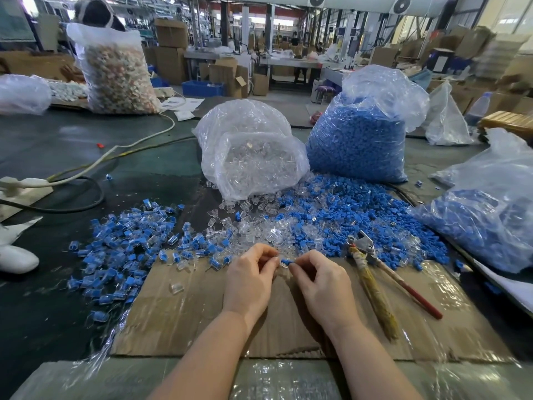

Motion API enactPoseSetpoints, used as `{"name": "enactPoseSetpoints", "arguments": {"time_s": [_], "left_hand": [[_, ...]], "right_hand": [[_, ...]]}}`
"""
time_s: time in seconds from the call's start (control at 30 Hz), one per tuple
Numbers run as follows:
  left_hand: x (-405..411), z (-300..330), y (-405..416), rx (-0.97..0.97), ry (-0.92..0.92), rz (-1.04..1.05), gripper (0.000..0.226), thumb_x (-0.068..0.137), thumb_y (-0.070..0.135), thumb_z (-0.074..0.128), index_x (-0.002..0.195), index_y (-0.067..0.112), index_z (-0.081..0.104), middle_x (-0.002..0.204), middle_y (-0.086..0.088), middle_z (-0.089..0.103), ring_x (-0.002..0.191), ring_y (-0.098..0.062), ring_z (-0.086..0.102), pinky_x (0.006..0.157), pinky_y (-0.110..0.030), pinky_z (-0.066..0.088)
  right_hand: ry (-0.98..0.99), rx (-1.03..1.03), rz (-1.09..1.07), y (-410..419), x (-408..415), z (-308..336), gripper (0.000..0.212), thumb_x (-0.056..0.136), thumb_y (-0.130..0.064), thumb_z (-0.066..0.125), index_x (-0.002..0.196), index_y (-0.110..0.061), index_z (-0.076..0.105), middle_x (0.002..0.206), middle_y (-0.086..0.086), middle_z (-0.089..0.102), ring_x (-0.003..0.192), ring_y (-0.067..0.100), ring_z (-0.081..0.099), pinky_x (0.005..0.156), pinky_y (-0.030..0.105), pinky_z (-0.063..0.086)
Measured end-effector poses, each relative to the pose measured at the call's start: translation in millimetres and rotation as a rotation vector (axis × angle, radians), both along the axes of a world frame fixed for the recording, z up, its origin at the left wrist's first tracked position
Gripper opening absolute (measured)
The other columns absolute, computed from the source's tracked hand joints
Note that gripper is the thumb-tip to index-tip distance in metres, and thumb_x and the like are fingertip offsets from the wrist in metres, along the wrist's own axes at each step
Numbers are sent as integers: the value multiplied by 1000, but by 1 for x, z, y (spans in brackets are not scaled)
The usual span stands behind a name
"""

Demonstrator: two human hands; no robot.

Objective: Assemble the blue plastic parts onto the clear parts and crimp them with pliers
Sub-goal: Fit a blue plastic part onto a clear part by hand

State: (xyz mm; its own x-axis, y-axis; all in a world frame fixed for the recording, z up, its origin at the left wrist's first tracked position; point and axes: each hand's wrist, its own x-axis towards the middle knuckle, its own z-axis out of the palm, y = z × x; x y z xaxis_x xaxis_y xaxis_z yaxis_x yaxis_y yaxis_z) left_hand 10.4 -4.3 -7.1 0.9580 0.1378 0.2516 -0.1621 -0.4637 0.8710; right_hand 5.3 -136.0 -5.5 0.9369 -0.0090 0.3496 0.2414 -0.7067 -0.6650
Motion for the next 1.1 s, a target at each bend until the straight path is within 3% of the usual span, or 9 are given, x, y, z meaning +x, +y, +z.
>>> {"name": "enactPoseSetpoints", "arguments": {"time_s": [0.3,0.53,0.7,0.87,1.1], "left_hand": [[1,-4,1,1,68,-114,24,86,13,64,78,36,62,75,13,68,75,0,64,77,-25,54],[0,-3,1,17,53,-95,27,88,15,61,76,39,58,72,19,64,73,9,60,71,-12,49],[1,-3,1,5,58,-89,24,90,14,59,83,38,58,80,15,64,79,0,61,74,-16,51],[1,-2,2,-1,53,-119,20,91,13,58,94,32,61,84,10,67,80,-6,64,77,-32,55],[1,-2,2,-7,48,-131,18,90,14,59,89,32,64,78,11,67,75,-3,63,75,-30,55]], "right_hand": [[-1,-45,3,1,0,0,13,84,-28,66,76,-18,62,74,-5,65,72,14,57,68,30,43],[-9,-13,42,0,0,-1,12,85,-29,66,84,-16,66,79,-6,67,79,14,59,75,35,48],[-69,24,49,0,0,0,11,82,-25,71,90,-19,66,81,-11,63,79,11,57,76,32,49],[-141,27,119,1,-1,2,21,79,-12,72,99,-20,70,88,-12,63,83,9,58,77,31,50],[-143,35,134,-1,1,0,16,80,-12,71,95,-18,72,84,-9,63,76,11,56,71,35,50]]}}
